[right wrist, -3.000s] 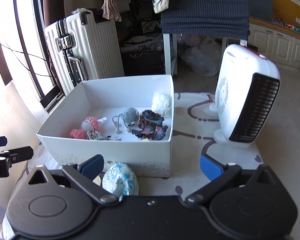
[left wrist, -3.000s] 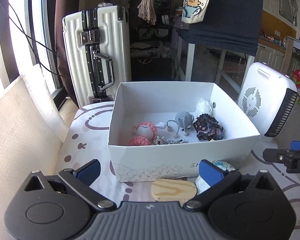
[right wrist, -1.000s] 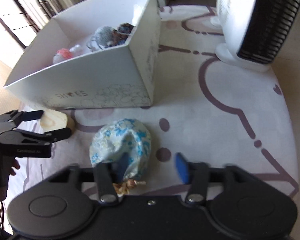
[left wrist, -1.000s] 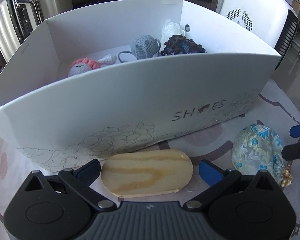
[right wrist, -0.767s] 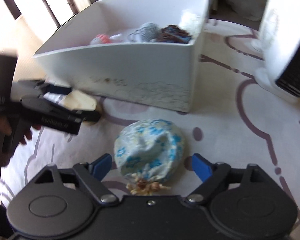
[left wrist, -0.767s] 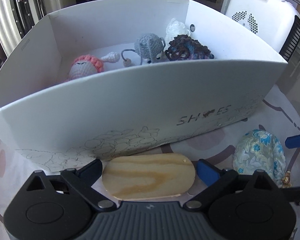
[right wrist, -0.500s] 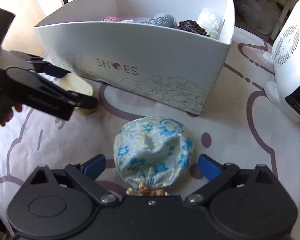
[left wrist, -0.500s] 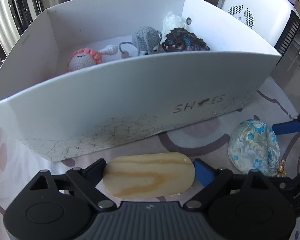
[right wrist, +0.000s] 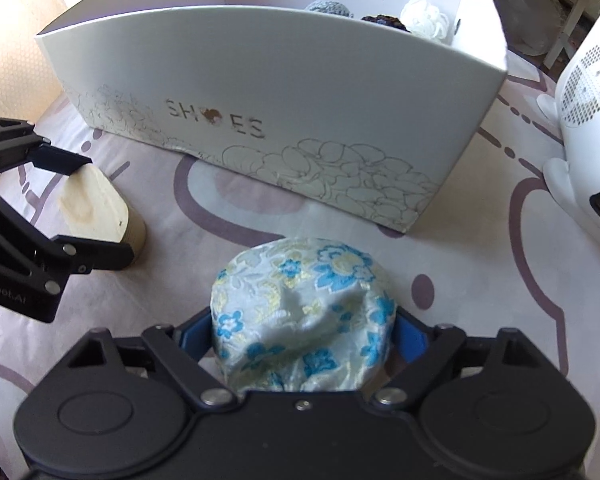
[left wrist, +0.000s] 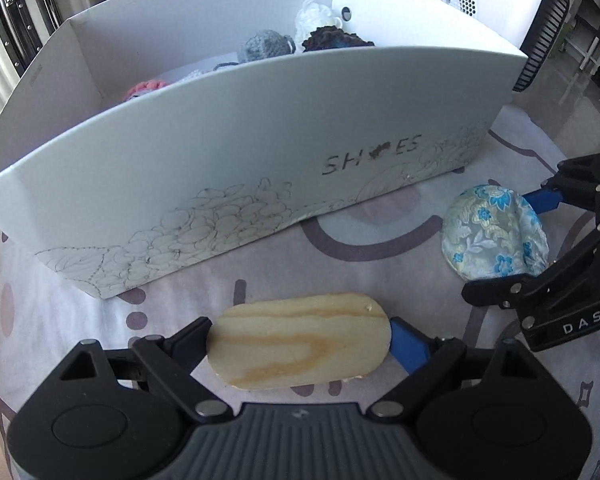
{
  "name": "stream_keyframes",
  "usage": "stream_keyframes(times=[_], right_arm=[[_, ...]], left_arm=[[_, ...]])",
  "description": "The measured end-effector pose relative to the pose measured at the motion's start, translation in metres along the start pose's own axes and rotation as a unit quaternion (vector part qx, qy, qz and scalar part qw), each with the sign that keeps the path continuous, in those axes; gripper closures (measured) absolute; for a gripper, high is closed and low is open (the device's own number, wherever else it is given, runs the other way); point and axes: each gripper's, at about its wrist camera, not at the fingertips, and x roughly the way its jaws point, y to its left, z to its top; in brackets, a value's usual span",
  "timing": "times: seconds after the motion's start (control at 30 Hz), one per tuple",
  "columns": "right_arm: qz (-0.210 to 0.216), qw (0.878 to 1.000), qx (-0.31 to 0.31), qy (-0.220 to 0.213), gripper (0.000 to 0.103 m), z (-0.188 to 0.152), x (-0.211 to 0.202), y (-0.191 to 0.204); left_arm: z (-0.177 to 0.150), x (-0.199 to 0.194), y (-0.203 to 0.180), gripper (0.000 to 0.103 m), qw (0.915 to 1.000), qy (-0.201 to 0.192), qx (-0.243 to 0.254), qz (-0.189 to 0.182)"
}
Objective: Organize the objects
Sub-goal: 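Grasp the wooden oval block with the left tool while the right tool grasps the floral pouch, then lift and carry the wooden block and floral pouch over the shoe box with both tools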
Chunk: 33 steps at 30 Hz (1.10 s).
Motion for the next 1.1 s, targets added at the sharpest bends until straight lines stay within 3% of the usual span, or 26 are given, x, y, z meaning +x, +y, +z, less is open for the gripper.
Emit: stream_keyframes(times=[0.17,0.43,0.67,1.1], right_arm=[[0.008,1.000,0.001,-0.001,0.017,0.001,-0.008,-0.001],[0.017,0.999,0.011,-0.043,0.017,0.010,-0.042,0.001],[0.007,0.997,0.022,-0.077,0.017,0.017,-0.077,0.007],[-0.006,0.982,0.046,-0.184,0.017,0.035,-0.148,0.008]], left_arm=[[0.001,-0.007,-0.002,0.011,1.0000,0.000,0.007,0.006],[0.006,-0.048,-0.001,0.011,0.9994,-0.028,-0.013,0.014],[0.012,-0.094,0.001,0.011,0.9962,-0.071,-0.043,0.029],[0.025,-0.164,0.000,0.011,0.9830,-0.156,-0.080,0.054]])
